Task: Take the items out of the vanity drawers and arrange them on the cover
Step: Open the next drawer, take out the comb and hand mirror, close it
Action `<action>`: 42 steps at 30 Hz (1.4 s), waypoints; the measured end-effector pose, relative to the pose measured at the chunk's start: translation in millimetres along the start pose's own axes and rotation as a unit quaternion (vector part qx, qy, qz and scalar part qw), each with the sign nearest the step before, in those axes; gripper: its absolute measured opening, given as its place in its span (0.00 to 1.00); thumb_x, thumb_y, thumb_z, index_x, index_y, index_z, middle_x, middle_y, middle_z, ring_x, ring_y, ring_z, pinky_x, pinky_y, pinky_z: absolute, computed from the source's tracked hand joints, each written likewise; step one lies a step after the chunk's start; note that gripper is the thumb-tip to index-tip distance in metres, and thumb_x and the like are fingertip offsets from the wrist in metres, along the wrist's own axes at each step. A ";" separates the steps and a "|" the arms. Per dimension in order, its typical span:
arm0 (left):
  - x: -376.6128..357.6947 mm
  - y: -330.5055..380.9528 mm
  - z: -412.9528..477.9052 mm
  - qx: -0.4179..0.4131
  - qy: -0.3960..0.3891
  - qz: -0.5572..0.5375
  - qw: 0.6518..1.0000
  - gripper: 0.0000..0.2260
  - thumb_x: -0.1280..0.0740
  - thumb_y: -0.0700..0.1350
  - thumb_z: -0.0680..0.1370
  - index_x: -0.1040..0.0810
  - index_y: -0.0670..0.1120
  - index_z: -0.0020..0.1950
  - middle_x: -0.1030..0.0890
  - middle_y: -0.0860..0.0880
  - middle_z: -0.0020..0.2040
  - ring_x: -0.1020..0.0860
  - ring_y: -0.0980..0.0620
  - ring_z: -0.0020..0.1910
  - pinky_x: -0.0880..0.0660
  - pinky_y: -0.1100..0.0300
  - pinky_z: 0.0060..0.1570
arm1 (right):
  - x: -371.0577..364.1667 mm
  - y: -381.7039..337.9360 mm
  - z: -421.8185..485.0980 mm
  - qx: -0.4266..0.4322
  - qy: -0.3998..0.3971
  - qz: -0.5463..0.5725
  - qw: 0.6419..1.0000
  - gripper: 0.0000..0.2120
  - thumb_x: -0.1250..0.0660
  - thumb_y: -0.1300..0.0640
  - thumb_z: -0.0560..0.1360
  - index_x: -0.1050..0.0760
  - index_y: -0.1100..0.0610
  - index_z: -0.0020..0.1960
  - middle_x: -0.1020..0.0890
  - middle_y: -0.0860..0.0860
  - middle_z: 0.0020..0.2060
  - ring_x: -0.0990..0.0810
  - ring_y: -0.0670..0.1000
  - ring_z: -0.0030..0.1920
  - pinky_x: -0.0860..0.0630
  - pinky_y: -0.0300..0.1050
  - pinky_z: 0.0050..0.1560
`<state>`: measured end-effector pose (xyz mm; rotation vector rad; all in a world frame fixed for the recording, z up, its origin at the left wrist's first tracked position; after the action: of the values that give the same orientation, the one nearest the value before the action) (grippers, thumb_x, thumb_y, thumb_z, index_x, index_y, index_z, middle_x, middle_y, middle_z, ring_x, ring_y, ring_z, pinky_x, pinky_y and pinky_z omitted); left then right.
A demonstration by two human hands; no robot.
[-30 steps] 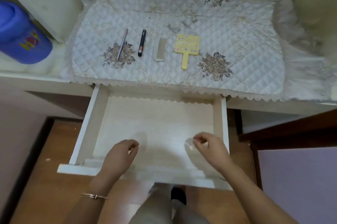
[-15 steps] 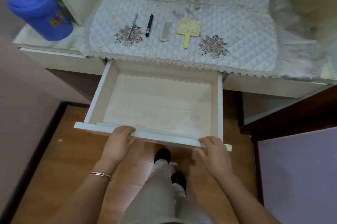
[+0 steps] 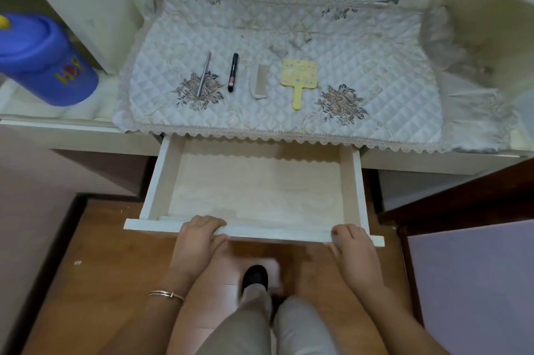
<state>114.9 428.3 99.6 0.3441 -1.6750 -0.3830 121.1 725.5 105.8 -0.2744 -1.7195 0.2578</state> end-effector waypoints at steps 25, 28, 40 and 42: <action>34.8 21.8 185.9 0.023 0.100 0.064 0.993 0.25 0.23 0.42 0.63 0.30 0.50 0.55 0.24 0.43 0.58 0.37 0.42 0.57 0.29 0.38 0.53 | 39.9 -11.1 191.7 0.031 0.117 -0.098 0.988 0.31 0.21 0.60 0.57 0.31 0.51 0.56 0.34 0.54 0.57 0.36 0.58 0.56 0.44 0.57 0.58; 34.4 22.5 189.2 0.050 0.101 0.058 0.992 0.24 0.23 0.41 0.64 0.30 0.51 0.54 0.25 0.42 0.58 0.38 0.42 0.57 0.31 0.37 0.53 | 39.9 -10.4 195.4 0.021 0.121 -0.081 0.989 0.30 0.23 0.63 0.57 0.31 0.51 0.55 0.34 0.54 0.57 0.37 0.58 0.56 0.46 0.56 0.57; 44.9 36.0 160.9 0.042 0.066 0.024 0.997 0.18 0.33 0.37 0.71 0.27 0.43 0.61 0.29 0.42 0.64 0.33 0.39 0.65 0.35 0.42 0.62 | 55.0 -9.2 154.5 0.005 0.053 -0.037 0.998 0.26 0.32 0.62 0.69 0.32 0.54 0.65 0.28 0.57 0.64 0.32 0.61 0.65 0.37 0.58 0.67; 34.4 30.7 134.1 0.040 0.027 -0.010 0.999 0.17 0.35 0.39 0.74 0.28 0.44 0.63 0.27 0.43 0.63 0.30 0.42 0.63 0.32 0.45 0.61 | 49.6 1.6 114.4 -0.043 0.047 0.008 0.998 0.25 0.34 0.61 0.72 0.34 0.56 0.68 0.29 0.57 0.65 0.32 0.59 0.66 0.36 0.55 0.67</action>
<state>-22.8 448.1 127.0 0.4262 -1.6387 -0.3201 0.4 741.2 132.9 -0.3580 -1.6381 0.1804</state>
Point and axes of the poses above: each hand's wrist, its own z-axis towards the middle knuckle, its own x-axis out of the back of the hand, y = z × x, the point moved 7 cm from there along z, towards the middle knuckle
